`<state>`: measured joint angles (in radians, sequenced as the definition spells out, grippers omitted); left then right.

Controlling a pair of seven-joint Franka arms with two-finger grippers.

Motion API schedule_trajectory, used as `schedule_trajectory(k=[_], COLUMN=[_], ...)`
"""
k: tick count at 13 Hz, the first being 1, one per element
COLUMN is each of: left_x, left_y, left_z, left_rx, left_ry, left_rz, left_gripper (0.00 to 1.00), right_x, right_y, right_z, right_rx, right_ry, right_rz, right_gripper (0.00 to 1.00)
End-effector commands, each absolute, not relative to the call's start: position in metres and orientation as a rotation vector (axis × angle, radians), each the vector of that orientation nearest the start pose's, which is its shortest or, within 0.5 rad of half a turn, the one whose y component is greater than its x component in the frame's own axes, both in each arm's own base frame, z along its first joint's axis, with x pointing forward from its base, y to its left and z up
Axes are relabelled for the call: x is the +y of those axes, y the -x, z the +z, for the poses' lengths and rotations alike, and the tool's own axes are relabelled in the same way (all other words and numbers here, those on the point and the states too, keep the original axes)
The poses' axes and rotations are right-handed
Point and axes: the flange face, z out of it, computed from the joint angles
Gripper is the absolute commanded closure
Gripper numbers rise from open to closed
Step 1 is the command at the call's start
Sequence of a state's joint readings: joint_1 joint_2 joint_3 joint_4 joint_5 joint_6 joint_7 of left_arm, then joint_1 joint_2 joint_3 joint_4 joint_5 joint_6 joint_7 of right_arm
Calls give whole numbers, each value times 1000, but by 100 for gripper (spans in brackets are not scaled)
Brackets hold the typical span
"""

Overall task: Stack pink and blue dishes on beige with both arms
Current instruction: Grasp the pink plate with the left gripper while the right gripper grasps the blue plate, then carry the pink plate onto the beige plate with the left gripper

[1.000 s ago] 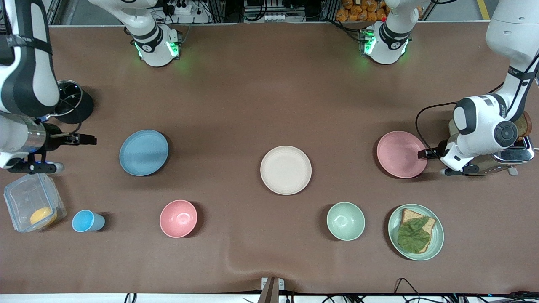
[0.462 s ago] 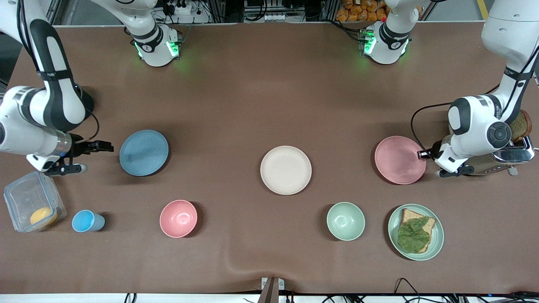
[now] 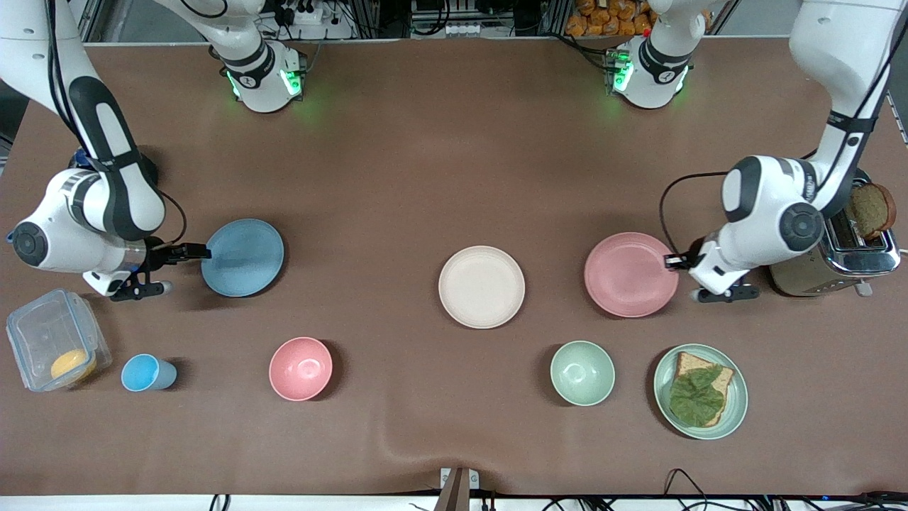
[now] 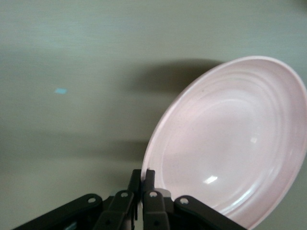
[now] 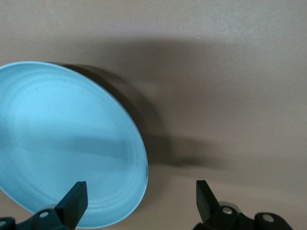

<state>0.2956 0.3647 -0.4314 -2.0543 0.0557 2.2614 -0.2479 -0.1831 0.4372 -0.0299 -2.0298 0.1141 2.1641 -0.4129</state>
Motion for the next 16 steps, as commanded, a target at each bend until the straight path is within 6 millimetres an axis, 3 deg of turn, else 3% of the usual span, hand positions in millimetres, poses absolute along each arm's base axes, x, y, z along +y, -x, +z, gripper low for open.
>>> schedule_trajectory(k=[1,4,5,6,7,9,11,12,13,16], left_x=[-134,-204,-239,-268,-292,-334,-341,-341,-342,-341], left_y=[-576,-574,-570,-571,-571,-569,-572,-573,-572,-578], left_z=[295,305,304,301,293,284,267,263,256,240], left_rx=[-223,-329,-365,-440,-499,-490,-512,-518,-517,-550], left_ry=[3241,3263,3265,3271,3272,3297,3318,3324,3327,3359], left_rz=[224,228,242,264,293,325,314,314,315,283], left_gripper=[100,100,100,100,100,100,100,100,100,100], right_x=[-113,-111,-109,-104,-101,-97,-91,-91,-92,-91], right_y=[-557,-560,-560,-560,-560,-558,-559,-559,-561,-568], right_z=[197,186,181,179,177,170,169,169,172,178], right_rx=[-196,-199,-205,-215,-223,-224,-207,-205,-204,-207], right_ry=[2924,2923,2920,2915,2910,2901,2879,2877,2879,2858], right_rz=[394,398,406,414,418,436,431,435,429,469], right_gripper=[0,0,0,6,17,51,84,95,100,100])
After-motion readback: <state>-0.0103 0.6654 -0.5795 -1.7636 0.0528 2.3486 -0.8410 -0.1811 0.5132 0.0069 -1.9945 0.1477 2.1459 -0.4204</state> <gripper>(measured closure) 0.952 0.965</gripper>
